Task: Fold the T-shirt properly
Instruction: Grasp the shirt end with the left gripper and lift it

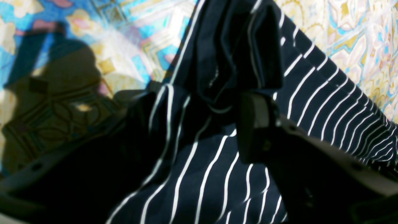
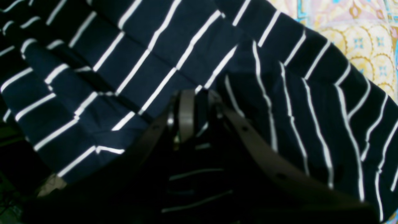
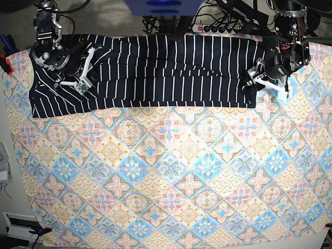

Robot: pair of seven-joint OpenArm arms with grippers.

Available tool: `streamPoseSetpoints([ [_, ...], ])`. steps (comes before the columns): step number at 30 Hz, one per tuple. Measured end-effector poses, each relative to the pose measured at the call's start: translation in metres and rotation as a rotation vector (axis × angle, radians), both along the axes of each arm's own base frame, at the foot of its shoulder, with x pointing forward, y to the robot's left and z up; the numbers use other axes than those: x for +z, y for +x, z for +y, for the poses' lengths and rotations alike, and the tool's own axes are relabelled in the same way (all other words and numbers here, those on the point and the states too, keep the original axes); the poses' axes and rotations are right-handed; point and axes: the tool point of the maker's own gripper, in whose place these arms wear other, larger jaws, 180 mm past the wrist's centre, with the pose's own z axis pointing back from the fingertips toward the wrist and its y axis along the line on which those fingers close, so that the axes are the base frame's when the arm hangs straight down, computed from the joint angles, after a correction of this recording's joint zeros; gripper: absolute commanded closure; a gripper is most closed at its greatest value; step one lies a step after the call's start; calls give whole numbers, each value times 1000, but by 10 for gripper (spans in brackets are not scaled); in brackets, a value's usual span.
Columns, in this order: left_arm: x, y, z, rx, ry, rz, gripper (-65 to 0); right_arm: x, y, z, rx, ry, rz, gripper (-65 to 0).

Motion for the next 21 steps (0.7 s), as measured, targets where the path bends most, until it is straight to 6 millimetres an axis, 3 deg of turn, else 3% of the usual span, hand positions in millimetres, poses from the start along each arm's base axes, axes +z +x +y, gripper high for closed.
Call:
streamPoseSetpoints([
  [4,-2,1,-9,-34,6,-2,-367,0,0,-1,-2,-1,-1,-71],
  [11,-8,-3,-35,-94,-34,16,-140,0,0,0,-1,0,-1,-71],
  [16,-8,-5,-35,-93,-38,21,-111,0,0,-1,-2,0,-1,-71],
  [19,-6,-3,-32,-78,-40,16,-10,0,0,-1,-2,-1,-1,-71],
  [21,-3,-1,-20,-28,-35,-3,0,0,0,-1,-1,-1,0,-71],
])
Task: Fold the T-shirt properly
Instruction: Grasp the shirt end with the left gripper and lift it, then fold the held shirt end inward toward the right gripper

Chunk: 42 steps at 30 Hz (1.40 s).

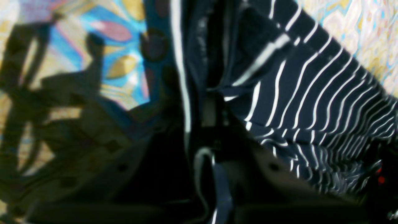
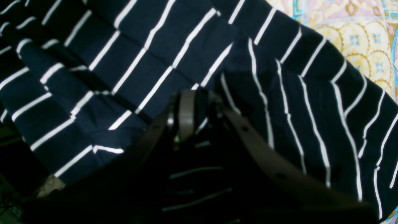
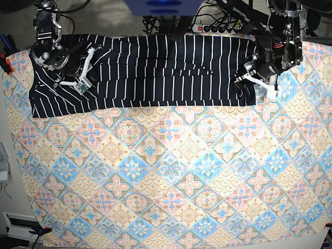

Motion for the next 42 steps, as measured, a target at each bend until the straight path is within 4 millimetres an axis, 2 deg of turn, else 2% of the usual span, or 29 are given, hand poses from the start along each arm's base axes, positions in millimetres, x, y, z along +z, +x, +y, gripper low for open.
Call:
streamPoseSetpoints([
  [9,21,11,66,183,82,-88,0,1,0,1,4,2,-3,-71],
  [12,27,17,72,201,88,-107,0,3,9,16,45,10,-18,-71],
  [15,37,23,85,240,88,-139,0,18,23,35,89,44,-74,-71],
  [18,47,23,95,264,112,-163,0,24,27,45,118,47,-94,-71],
  [23,86,36,71,198,81,-278,0,33,29,49,135,47,-119,-71],
  [27,101,40,46,177,58,-336,0,46,36,53,138,59,-162,-71],
  [28,100,40,36,156,45,-330,0,47,36,50,131,62,-165,-71],
  [30,94,37,14,104,-5,-294,0,48,39,33,91,32,-171,-71],
  [32,92,39,-1,101,-40,-296,0,46,39,19,67,-12,-160,-71],
  [37,81,38,-51,50,-134,-274,0,50,39,10,29,8,-175,-71],
  [42,84,45,-97,9,-226,-287,0,48,38,3,21,-12,-168,-71],
])
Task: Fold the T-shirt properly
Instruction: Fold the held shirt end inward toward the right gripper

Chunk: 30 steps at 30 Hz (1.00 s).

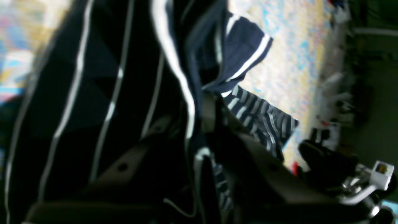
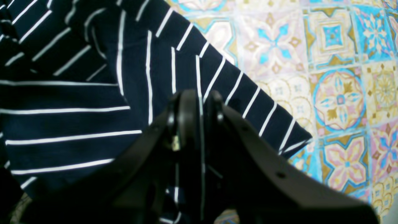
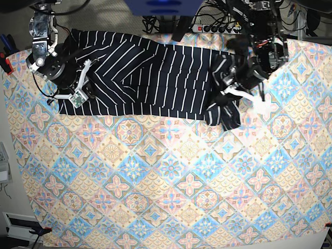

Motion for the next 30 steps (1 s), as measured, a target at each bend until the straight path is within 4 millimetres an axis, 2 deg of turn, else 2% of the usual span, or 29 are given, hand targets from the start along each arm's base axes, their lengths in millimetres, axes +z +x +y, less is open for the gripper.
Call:
streamPoseSetpoints([
  [8,-1,-6,-42,-64,-66,13,0,0,0,2,0,7,-1,-71],
  [13,-18,-11,-43,-59,-79,65,0,0,0,1,1,7,-2,-71],
  [16,-27,-14,-51,-76,-91,91,0,0,0,2,1,7,-1,-71],
  [20,-26,-17,-68,-119,-110,97,0,1,0,1,3,5,-4,-71],
  [23,-22,-10,-69,-128,-109,81,0,1,0,1,3,5,-4,-71],
  [25,-20,-6,-68,-124,-105,68,-52,1,0,1,3,5,-4,-71],
  [28,-22,-9,-67,-122,-106,75,-178,1,0,1,3,5,-4,-71],
  [30,-23,-11,-68,-124,-107,83,-235,1,0,1,3,5,-4,-71],
])
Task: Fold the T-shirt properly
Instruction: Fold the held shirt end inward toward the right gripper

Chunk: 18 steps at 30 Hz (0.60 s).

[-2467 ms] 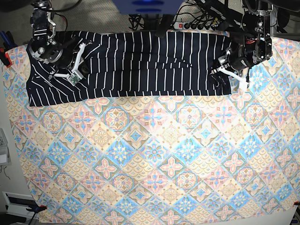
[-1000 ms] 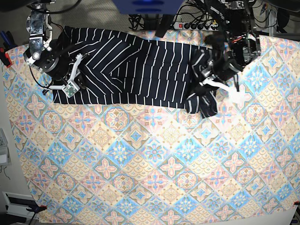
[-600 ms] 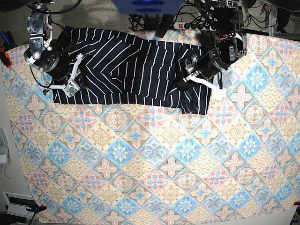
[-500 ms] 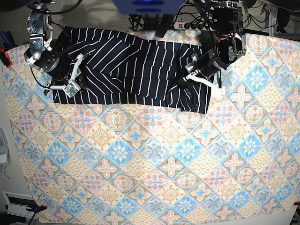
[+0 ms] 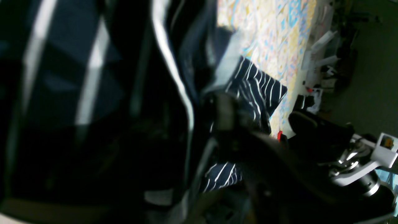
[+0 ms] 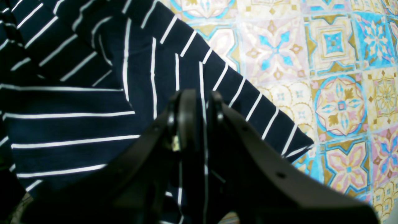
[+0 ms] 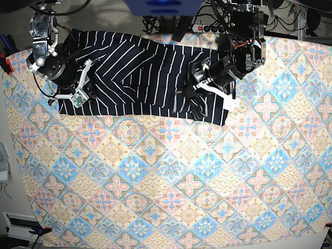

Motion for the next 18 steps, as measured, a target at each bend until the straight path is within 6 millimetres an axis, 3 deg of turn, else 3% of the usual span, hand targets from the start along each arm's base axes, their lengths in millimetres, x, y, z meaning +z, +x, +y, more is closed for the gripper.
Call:
streamPoseSetpoints([
  [6,-1,-12,-18,-125,1,29,-247,0,0,0,0,0,-1,-71],
  [10,17,-2,-14,-130,14,-32,-248,0,0,0,0,1,-2,-71],
  [13,26,3,8,-140,80,-76,-248,0,0,0,0,-1,-1,-71],
  [18,25,8,66,-90,207,-81,-248,0,0,1,0,1,-2,-71],
])
